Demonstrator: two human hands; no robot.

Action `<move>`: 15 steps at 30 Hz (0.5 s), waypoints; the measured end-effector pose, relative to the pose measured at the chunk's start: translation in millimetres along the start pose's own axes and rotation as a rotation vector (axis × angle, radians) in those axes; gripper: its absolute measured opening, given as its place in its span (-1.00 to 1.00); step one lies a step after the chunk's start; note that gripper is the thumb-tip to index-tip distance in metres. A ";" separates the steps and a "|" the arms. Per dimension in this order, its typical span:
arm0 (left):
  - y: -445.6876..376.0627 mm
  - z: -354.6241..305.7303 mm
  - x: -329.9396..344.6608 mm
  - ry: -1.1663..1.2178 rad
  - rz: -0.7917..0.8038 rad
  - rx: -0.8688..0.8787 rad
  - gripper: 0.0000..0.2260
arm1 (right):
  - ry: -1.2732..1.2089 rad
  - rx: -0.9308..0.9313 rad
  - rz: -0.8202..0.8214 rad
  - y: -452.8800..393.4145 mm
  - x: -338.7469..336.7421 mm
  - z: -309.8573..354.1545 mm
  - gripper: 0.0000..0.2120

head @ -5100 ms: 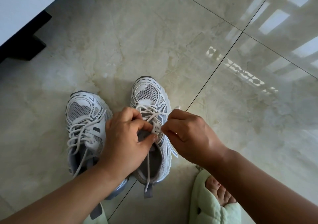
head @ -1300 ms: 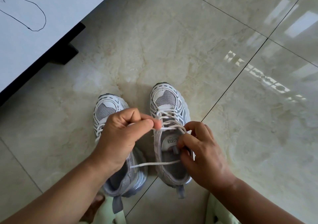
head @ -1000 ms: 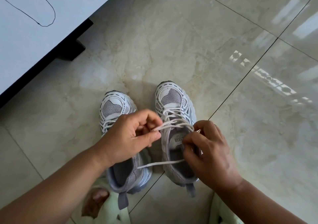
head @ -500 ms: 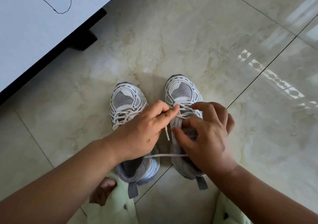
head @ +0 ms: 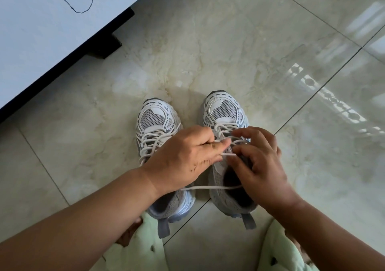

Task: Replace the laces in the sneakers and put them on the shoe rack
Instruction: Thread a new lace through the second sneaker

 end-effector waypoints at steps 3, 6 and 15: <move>2.1 1.9 -0.8 0.004 0.002 -0.026 -0.71 | -0.009 0.006 -0.002 -0.3 0.1 -0.7 -0.73; 6.6 7.4 -2.6 0.050 0.003 -0.078 -0.74 | -0.006 0.002 -0.002 0.2 0.6 -2.1 -0.73; 8.9 5.6 -2.8 0.187 -0.134 -0.210 -0.84 | -0.013 -0.012 -0.017 2.2 1.5 -4.7 -0.74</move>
Point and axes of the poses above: each hand's wrist, its own y-axis away from the middle knuckle, its own x-axis out of the palm, z = x × y, the point moved 6 cm from there along -y, towards the middle knuckle, and after that the axes turned 11 degrees about -x, right-handed, at the moved point
